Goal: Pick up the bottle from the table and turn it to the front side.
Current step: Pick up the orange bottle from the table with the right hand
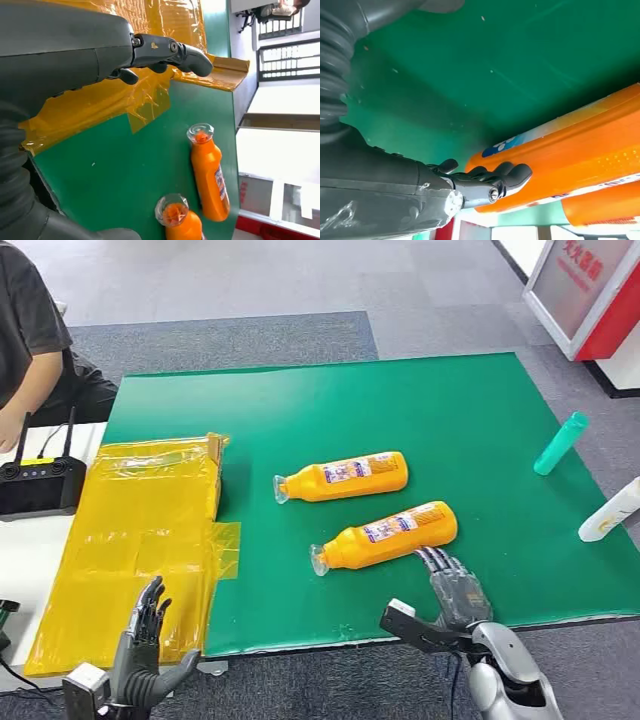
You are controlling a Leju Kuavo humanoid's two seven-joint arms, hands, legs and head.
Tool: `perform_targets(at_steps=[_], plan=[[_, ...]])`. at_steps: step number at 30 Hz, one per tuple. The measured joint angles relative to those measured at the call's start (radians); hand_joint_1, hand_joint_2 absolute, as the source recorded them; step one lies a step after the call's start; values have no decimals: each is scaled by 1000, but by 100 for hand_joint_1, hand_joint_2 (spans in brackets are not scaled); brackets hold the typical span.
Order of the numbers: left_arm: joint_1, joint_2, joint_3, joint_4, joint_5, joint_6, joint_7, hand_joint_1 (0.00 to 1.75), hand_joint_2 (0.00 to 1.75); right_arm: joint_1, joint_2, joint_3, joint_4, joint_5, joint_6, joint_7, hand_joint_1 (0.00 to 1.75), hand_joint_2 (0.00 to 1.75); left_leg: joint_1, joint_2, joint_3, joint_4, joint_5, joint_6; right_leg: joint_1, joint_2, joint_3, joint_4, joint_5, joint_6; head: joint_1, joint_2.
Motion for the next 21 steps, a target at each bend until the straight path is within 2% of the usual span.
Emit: perform_targets(at_steps=[8,14,21], plan=[[-53,10,-45,-23,63,37,0,0,175,-139,-41,67,0,97,86,84,0,175,-1,0,-2,0,6,2,-1,0,-1,0,5,3,0,0],[-48,13,-52,-38,71,49,0,0,175,-121,-64,136,-58,128,83,101,0,175,-1,0,-3,0,6,2,-1,-1,-2,0,4,3,0,0],[-40,14,-52,-52,71,51,0,0,175,-86,-93,171,-138,131,72,110,0,175,-1,0,-3,0,4,1,-1,-1,-2,0,3,1,0,0]])
